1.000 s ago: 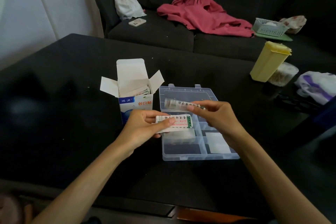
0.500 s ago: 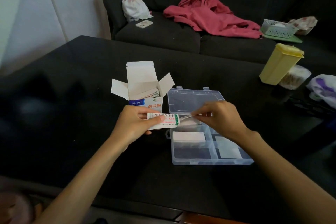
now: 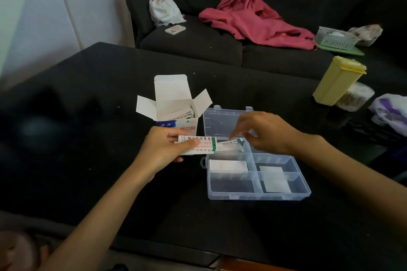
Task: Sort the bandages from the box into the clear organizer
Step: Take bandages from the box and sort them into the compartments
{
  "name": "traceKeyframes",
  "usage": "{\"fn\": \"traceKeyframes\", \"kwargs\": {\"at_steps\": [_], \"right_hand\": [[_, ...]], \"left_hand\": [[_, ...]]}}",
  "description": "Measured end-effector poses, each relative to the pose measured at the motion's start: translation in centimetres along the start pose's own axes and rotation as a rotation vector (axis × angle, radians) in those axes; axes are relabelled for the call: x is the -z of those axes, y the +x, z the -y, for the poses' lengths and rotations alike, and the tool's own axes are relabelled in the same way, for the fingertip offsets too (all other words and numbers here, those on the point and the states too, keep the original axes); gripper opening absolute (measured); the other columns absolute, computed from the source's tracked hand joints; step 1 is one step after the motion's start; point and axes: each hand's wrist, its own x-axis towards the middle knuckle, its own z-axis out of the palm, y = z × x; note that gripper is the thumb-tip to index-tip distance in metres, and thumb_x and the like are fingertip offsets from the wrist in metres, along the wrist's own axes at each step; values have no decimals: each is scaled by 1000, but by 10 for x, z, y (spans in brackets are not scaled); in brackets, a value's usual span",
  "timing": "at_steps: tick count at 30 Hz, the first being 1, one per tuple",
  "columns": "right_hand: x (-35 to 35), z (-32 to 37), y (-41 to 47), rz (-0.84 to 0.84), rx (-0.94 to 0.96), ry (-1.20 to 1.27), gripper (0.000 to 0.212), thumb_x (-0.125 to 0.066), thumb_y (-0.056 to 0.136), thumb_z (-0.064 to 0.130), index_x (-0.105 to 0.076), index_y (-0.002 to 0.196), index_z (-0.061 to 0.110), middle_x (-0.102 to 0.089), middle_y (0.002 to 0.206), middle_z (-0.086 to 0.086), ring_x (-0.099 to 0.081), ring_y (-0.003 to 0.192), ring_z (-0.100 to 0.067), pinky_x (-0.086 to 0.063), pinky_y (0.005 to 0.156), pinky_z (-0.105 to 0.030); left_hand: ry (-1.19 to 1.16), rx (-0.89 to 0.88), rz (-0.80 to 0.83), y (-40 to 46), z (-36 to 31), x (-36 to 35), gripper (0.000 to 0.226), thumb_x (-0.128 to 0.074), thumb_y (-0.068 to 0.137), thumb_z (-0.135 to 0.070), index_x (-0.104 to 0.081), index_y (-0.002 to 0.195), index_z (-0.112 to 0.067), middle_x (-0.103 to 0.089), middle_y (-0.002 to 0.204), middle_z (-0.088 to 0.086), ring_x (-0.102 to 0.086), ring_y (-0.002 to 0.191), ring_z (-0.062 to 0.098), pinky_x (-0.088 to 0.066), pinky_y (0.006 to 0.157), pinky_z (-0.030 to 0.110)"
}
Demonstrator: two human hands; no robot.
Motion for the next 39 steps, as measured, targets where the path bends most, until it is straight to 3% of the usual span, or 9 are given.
{"fn": "traceKeyframes", "kwargs": {"at_steps": [4,10,12,14,17,21,25,36,39], "right_hand": [[-22,15,-1,27,-110,258,29,-47,96,18,-61,121,20,-57,129,1,-53,115,-13,-42,98,-30],[-51,25,-22,-150,-231,287,28,-46,97,23,-61,120,27,-57,129,9,-47,119,-9,-35,99,-24],[-46,29,-21,-323,-356,453,25,-47,96,24,-62,116,27,-60,124,7,-53,111,-9,-41,92,-23],[-32,36,-19,-408,-503,856,22,-46,96,31,-63,108,25,-65,113,4,-61,96,-9,-50,79,-19],[-19,52,-19,-177,-564,1274,21,-56,87,42,-65,93,24,-70,89,5,-69,75,-7,-52,59,-15],[-28,58,-20,-290,-571,1235,13,-70,79,28,-67,87,17,-73,81,1,-68,66,-7,-50,55,-14],[-29,49,-25,-346,-633,1255,7,-66,83,26,-67,82,20,-72,77,6,-69,67,-5,-49,53,-12],[-28,39,-32,-177,-651,1285,19,-70,78,29,-72,91,14,-71,77,1,-55,60,-7,-42,50,-12],[-25,35,-34,-278,-582,1359,10,-71,78,22,-71,87,17,-73,76,4,-63,63,-7,-48,55,-12]], "left_hand": [[-41,26,-19,0,-2,3,18,-75,76,-22,-63,85,-31,-66,97,-5,-65,80,8,-50,51,14],[-68,36,-75,-1,-4,7,21,-75,77,-22,-66,95,-28,-66,106,-1,-65,84,14,-52,51,13],[-82,28,-67,-2,-6,4,20,-75,76,-22,-68,94,-28,-66,99,-5,-65,82,12,-51,51,13],[-92,12,-54,-5,-8,-1,17,-75,76,-24,-69,90,-28,-67,90,-8,-65,79,8,-51,52,12],[-104,-12,-33,-9,-9,-12,16,-76,74,-27,-69,88,-25,-69,84,-9,-66,76,5,-49,52,10],[-188,28,54,-14,-9,-23,11,-75,74,-26,-67,82,-26,-70,69,-16,-65,68,-8,-51,55,11],[-231,100,200,-12,-10,-22,21,-73,75,-15,-68,91,-27,-74,85,-10,-69,82,2,-54,63,15],[-139,35,177,-17,-10,-34,19,-74,76,-17,-65,85,-30,-71,70,-20,-67,71,-5,-48,53,9],[-162,67,154,-16,-12,-31,19,-74,76,-19,-66,86,-33,-72,76,-15,-68,73,-2,-49,54,10]]}}
